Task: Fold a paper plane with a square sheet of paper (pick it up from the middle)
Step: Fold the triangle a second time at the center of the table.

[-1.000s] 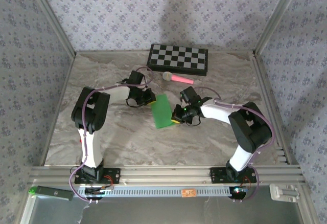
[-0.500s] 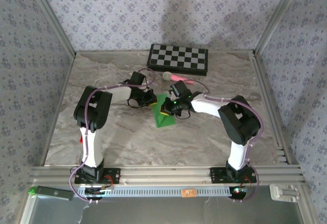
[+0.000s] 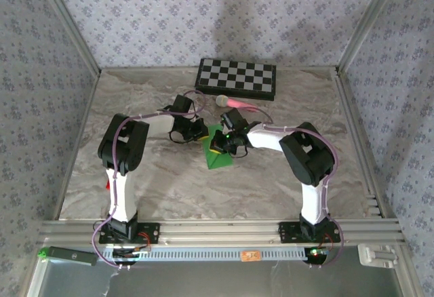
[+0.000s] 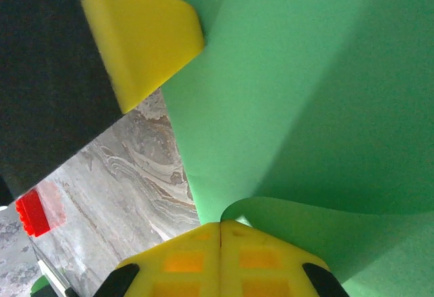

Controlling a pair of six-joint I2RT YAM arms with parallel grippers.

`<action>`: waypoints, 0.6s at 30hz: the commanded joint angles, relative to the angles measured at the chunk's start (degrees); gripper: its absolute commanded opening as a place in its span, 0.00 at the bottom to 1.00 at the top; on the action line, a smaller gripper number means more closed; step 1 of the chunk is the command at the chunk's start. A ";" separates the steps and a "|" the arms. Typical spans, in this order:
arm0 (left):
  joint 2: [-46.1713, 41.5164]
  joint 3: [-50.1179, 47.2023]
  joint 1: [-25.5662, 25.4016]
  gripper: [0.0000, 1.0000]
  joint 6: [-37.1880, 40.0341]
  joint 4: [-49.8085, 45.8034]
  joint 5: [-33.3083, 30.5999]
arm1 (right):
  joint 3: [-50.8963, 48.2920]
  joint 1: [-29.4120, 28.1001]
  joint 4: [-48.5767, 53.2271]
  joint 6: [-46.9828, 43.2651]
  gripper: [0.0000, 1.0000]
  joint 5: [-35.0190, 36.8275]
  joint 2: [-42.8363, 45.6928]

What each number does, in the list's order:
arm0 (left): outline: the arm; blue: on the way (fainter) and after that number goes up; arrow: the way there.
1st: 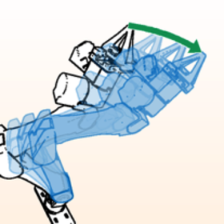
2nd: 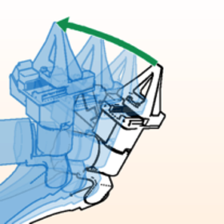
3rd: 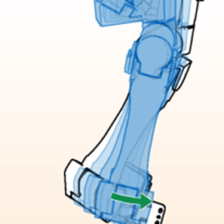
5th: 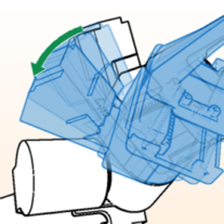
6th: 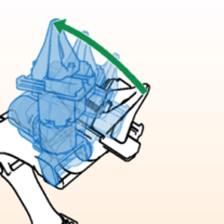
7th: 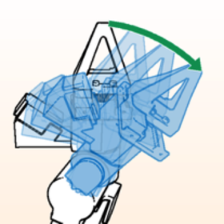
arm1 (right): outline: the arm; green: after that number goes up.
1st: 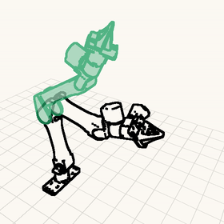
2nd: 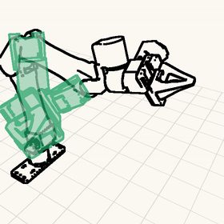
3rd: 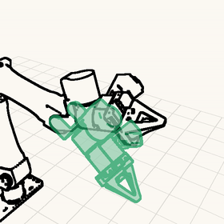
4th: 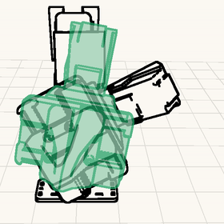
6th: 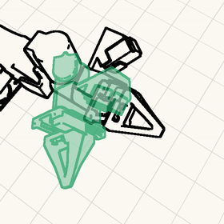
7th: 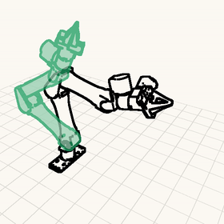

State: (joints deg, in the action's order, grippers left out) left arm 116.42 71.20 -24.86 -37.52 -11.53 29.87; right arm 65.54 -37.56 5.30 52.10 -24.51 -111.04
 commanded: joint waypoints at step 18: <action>2.75 -0.84 -0.89 0.08 0.47 -0.97 -0.16 | 2.01 -0.59 -0.13 0.71 0.00 1.40 -2.42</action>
State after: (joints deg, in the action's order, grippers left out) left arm 116.75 71.20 -24.91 -37.52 -10.68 30.48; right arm 65.95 -37.67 4.49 52.69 -23.79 -111.94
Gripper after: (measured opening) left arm 0.086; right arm 0.050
